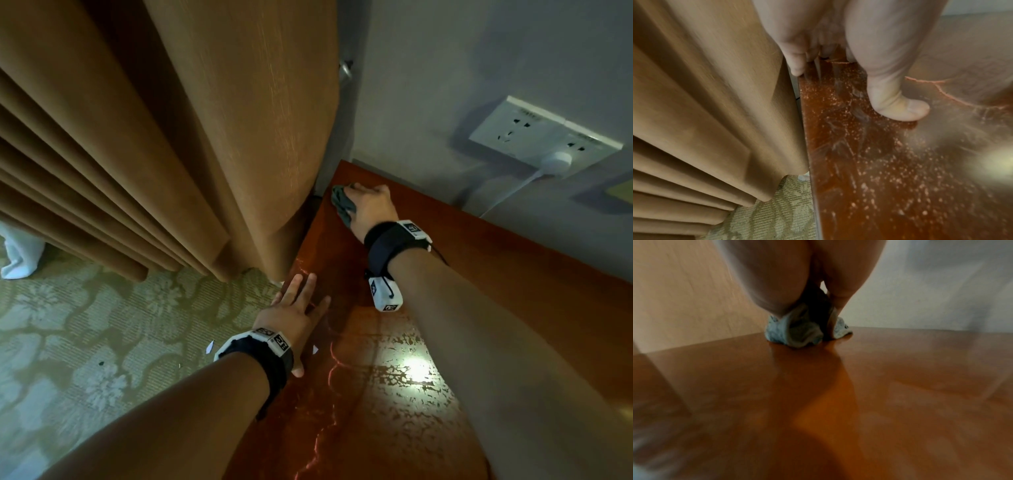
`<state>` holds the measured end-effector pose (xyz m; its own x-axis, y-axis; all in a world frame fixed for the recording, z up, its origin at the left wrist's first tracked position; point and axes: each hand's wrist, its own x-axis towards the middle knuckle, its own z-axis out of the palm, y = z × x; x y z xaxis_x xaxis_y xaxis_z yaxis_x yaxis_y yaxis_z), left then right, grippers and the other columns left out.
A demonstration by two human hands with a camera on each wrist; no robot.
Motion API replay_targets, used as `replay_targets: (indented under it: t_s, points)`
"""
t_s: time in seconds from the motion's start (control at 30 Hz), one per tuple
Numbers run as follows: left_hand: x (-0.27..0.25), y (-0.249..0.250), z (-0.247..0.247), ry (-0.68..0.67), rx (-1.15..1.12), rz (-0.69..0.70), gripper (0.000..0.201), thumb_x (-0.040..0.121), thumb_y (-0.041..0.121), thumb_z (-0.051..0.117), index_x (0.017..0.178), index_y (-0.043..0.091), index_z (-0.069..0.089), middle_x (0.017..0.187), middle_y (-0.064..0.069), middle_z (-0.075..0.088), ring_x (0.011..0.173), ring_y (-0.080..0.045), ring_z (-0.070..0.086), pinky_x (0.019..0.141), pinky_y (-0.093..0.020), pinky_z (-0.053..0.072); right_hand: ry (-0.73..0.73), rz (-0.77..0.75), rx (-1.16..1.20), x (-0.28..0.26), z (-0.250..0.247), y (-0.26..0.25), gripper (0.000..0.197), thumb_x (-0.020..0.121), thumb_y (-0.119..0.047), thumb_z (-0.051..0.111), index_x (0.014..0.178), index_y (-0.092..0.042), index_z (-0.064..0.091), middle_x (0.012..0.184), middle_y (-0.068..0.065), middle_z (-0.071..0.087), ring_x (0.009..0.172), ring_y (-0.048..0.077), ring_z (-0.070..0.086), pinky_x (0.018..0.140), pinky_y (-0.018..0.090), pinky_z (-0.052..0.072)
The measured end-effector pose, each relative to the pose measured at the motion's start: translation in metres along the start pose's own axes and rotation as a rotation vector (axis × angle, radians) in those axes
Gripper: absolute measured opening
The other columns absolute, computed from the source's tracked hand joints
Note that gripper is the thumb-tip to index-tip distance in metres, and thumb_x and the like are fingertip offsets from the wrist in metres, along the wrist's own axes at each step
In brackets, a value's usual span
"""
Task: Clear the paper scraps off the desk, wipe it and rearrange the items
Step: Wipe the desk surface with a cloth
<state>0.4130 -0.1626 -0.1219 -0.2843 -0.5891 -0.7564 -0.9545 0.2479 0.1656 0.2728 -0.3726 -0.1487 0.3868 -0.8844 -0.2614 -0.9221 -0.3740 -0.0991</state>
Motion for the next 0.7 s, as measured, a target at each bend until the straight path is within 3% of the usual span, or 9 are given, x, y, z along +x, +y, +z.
replay_targets:
  t_s: [0.13, 0.27, 0.4, 0.53, 0.7]
  points:
    - [0.000, -0.001, 0.000, 0.011, 0.031, 0.002, 0.136, 0.067, 0.041, 0.087, 0.154, 0.031, -0.016, 0.151, -0.009, -0.044, 0.143, -0.032, -0.033, 0.120, -0.049, 0.003, -0.099, -0.060, -0.061, -0.036, 0.002, -0.016, 0.057, 0.096, -0.028, 0.046, 0.151, -0.022, 0.031, 0.160, 0.006, 0.024, 0.140, 0.027, 0.031, 0.112, 0.030, 0.021]
    - [-0.007, 0.005, -0.003, 0.035, -0.006, -0.019, 0.132, 0.068, 0.037, 0.088, 0.155, 0.030, -0.012, 0.155, -0.007, -0.038, 0.145, -0.030, -0.029, 0.121, -0.049, 0.003, -0.285, 0.036, -0.059, -0.088, -0.017, -0.039, 0.060, 0.098, -0.033, 0.039, 0.154, -0.025, 0.020, 0.162, -0.002, 0.014, 0.137, 0.032, 0.023, 0.112, 0.034, 0.031]
    - [-0.043, 0.013, 0.019, 0.117, -0.089, -0.005, 0.107, 0.085, 0.031, 0.075, 0.157, 0.030, -0.004, 0.161, -0.001, -0.027, 0.149, -0.026, -0.020, 0.121, -0.047, 0.003, -0.475, 0.008, -0.110, -0.143, -0.031, -0.066, 0.063, 0.099, -0.032, 0.036, 0.156, -0.023, 0.013, 0.163, 0.000, 0.006, 0.139, 0.035, 0.019, 0.112, 0.038, 0.034]
    - [-0.087, 0.003, 0.058, 0.143, -0.090, -0.017, 0.084, 0.093, 0.038, 0.060, 0.157, 0.029, 0.007, 0.163, 0.000, -0.018, 0.151, -0.027, -0.009, 0.122, -0.046, 0.013, -0.545, -0.015, 0.006, -0.204, -0.013, -0.089, 0.068, 0.096, -0.010, 0.042, 0.156, -0.026, 0.015, 0.164, -0.005, 0.003, 0.138, 0.032, 0.015, 0.113, 0.036, 0.032]
    - [-0.125, -0.009, 0.070, 0.171, -0.235, -0.057, 0.060, 0.099, 0.040, 0.050, 0.153, 0.030, 0.027, 0.159, 0.007, 0.020, 0.144, -0.020, 0.025, 0.114, -0.038, 0.032, -0.547, 0.034, 0.172, -0.282, 0.031, -0.112, 0.068, 0.096, -0.006, 0.049, 0.155, -0.025, 0.022, 0.163, -0.005, 0.005, 0.145, 0.030, 0.012, 0.117, 0.036, 0.026]
